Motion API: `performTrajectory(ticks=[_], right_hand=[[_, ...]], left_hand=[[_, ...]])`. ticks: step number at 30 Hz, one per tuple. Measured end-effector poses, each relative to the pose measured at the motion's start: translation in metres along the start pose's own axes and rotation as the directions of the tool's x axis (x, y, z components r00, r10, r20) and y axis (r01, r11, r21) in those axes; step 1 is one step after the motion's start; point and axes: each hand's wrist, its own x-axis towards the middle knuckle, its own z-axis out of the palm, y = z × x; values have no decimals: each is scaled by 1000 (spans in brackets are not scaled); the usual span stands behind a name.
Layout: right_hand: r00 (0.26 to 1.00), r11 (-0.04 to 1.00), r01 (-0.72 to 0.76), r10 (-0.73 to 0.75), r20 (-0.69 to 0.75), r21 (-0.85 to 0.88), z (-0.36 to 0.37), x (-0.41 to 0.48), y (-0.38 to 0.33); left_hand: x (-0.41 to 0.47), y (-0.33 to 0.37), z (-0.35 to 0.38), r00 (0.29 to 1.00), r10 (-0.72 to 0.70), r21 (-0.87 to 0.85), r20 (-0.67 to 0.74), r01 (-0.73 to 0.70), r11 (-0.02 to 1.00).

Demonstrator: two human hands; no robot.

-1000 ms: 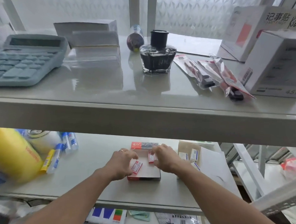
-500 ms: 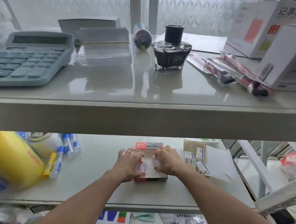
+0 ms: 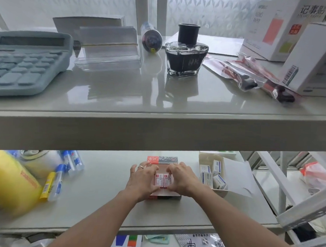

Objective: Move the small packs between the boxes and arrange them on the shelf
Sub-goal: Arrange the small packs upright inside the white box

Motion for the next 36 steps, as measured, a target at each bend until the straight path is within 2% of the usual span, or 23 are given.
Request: performTrajectory(ticks=[20, 36], right_hand=[[1000, 1000, -21, 21, -9, 16, 4, 2, -1], [1000, 999, -27, 27, 6, 17, 4, 2, 0]], left_hand=[[3, -8, 5, 999, 24, -18, -36, -24, 1000], [4, -7, 3, 1000, 16, -17, -6, -16, 1000]])
